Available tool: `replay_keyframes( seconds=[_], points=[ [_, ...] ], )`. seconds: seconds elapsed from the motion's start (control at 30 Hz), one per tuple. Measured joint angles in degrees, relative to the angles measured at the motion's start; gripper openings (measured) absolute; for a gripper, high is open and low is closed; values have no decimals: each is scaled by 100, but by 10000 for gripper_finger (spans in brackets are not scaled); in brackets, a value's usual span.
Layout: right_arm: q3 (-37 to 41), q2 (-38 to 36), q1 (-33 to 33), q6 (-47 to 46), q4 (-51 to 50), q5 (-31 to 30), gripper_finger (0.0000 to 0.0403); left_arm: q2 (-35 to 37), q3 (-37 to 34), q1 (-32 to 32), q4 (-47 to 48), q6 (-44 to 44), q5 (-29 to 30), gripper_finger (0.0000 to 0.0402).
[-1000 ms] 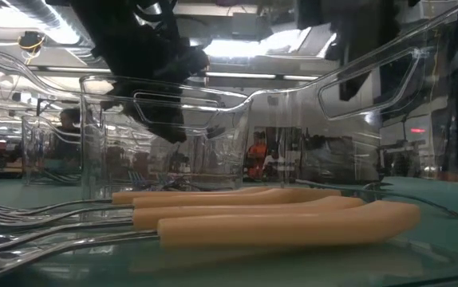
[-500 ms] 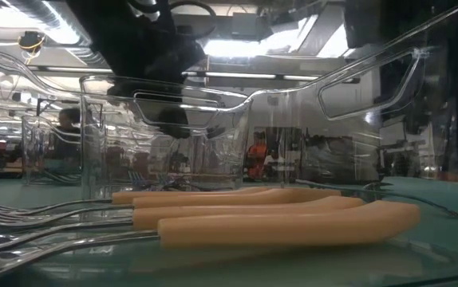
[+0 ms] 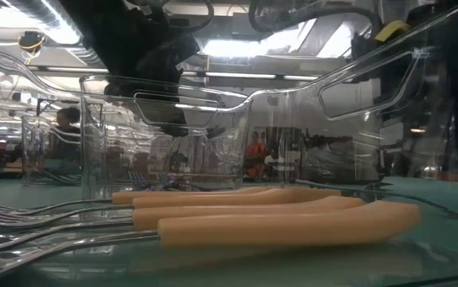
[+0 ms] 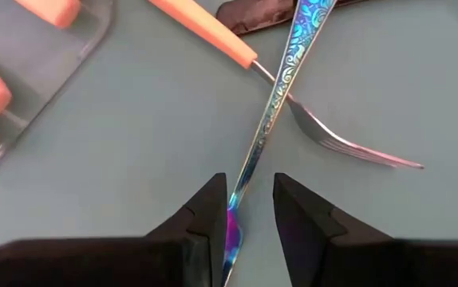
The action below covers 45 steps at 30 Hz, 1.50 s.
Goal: Sort silverware by color (type)
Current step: Put the blue fork into the center transparent bin
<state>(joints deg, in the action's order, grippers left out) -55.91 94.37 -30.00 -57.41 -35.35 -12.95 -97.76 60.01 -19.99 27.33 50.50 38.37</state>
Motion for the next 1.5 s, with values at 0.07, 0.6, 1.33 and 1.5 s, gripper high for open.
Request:
replay_keyframes(
  seconds=[0.07, 0.6, 1.33, 1.5],
  points=[
    [53, 0, 0, 9, 180, -11, 92, 0, 0, 2, 0, 2, 0, 73],
    [130, 189, 0, 68, 271, -282, 92, -2, 2, 2, -1, 2, -4, 73],
    [113, 662, 0, 74, 465, -158, 40, -2, 4, 3, -5, -7, -33, 73],
    [113, 664, 0, 79, 451, -172, 6, 44, 4, 4, 67, -258, -229, 73]
  ],
)
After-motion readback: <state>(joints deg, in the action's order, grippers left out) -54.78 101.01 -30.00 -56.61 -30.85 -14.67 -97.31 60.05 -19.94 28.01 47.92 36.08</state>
